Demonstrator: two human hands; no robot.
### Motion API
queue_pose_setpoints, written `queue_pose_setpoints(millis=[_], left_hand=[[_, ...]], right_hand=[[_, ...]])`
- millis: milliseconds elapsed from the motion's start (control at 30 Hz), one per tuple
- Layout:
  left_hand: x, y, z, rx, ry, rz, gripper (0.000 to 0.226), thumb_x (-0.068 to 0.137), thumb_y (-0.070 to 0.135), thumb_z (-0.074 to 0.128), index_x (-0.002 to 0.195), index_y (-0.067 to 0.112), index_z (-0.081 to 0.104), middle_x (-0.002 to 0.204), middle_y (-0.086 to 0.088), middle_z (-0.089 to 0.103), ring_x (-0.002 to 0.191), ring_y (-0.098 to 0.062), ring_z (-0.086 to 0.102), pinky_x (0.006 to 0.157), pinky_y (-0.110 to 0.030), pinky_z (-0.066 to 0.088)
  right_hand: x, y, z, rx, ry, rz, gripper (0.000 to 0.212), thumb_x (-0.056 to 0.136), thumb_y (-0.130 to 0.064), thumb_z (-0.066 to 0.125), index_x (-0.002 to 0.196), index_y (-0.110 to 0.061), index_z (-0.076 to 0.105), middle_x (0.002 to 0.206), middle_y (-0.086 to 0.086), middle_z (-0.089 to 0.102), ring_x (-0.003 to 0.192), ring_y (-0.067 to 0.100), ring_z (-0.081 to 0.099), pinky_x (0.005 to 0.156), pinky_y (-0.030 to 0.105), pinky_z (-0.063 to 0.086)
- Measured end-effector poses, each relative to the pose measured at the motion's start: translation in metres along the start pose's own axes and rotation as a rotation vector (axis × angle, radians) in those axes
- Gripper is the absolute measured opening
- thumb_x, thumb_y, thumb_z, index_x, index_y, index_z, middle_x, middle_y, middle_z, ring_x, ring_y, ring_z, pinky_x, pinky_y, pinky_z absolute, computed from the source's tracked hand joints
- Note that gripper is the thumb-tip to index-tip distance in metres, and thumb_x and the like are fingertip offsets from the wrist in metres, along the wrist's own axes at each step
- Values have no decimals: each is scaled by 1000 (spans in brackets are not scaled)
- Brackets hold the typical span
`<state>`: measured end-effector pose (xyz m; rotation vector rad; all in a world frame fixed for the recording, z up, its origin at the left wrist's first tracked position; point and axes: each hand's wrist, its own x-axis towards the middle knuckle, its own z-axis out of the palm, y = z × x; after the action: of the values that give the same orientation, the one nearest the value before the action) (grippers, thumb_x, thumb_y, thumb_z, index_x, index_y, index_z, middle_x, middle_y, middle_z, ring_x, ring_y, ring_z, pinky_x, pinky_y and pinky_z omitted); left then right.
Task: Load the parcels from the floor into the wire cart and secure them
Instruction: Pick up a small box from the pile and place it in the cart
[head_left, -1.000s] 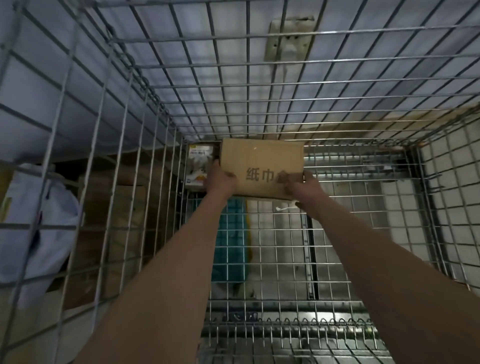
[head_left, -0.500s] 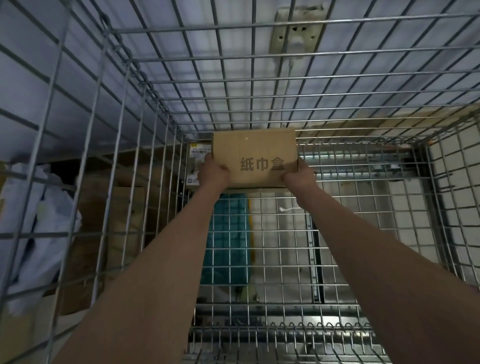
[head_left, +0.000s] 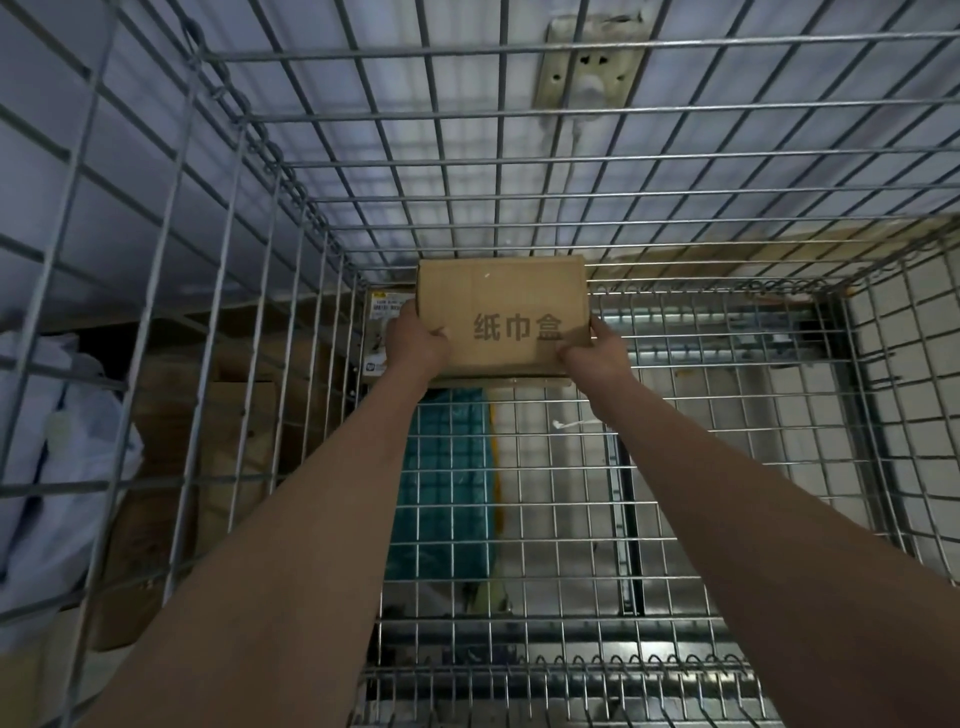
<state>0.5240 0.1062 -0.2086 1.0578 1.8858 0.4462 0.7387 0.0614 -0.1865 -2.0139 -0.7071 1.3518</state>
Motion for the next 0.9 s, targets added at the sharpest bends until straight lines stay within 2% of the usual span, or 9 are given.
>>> queue_pose_setpoints(millis=[167, 267, 367, 467, 567, 667, 833, 900], left_hand=[[-1, 6, 0, 57, -6, -25, 59, 95, 18, 60, 148, 15, 35, 138, -15, 49, 122, -34, 51, 104, -49, 47], [-8, 12, -4, 170, -1, -22, 58, 97, 23, 51, 150, 14, 32, 143, -18, 46, 127, -37, 47, 103, -51, 47], [-26, 28, -13, 389, 25, 12, 55, 102, 25, 39, 153, 7, 28, 155, -21, 30, 139, -39, 35, 114, -47, 35], [-56, 50, -30, 558, -43, 101, 58, 104, 33, 28, 155, 6, 25, 161, -19, 22, 145, -38, 25, 118, -48, 28], [-97, 85, -53, 703, -116, 164, 60, 105, 38, 22, 157, 9, 18, 166, -14, 10, 151, -33, 12, 121, -50, 18], [-149, 128, -84, 796, -105, 201, 59, 106, 41, 20, 159, 15, 17, 167, -8, 7, 152, -30, 7, 121, -54, 16], [-248, 192, -145, 826, -56, 244, 60, 106, 44, 19, 159, 14, 16, 167, -7, 4, 153, -29, 3, 122, -53, 11], [-290, 209, -173, 793, -19, 251, 59, 106, 42, 22, 158, 13, 21, 166, -8, 11, 152, -29, 9, 121, -54, 13]], right_hand=[[2, 0, 0, -41, 7, 1, 49, 91, -9, 64, 137, -22, 53, 113, 2, 65, 112, 27, 62, 99, 41, 52], [-2, -12, -4, -239, 4, -16, 49, 94, -13, 61, 141, -13, 46, 126, 10, 62, 119, 31, 58, 91, 34, 49], [-18, -32, -11, -478, 73, -36, 59, 99, -20, 53, 151, -7, 28, 133, 16, 56, 124, 36, 54, 91, 36, 46], [-46, -56, -18, -668, 56, -124, 62, 98, -24, 49, 152, -8, 24, 142, 20, 48, 129, 38, 48, 107, 47, 42], [-82, -89, -33, -855, 7, -204, 66, 99, -24, 46, 155, -11, 16, 155, 19, 31, 142, 37, 34, 116, 53, 28], [-129, -133, -53, -1021, -19, -330, 63, 103, -34, 39, 157, -13, 15, 161, 18, 21, 148, 35, 21, 120, 52, 15], [-225, -207, -81, -1121, -68, -455, 61, 103, -43, 32, 156, -15, 17, 162, 17, 19, 149, 34, 18, 122, 53, 11], [-269, -234, -89, -1136, -95, -493, 62, 104, -44, 31, 157, -16, 16, 162, 17, 18, 150, 34, 17, 121, 52, 10]])
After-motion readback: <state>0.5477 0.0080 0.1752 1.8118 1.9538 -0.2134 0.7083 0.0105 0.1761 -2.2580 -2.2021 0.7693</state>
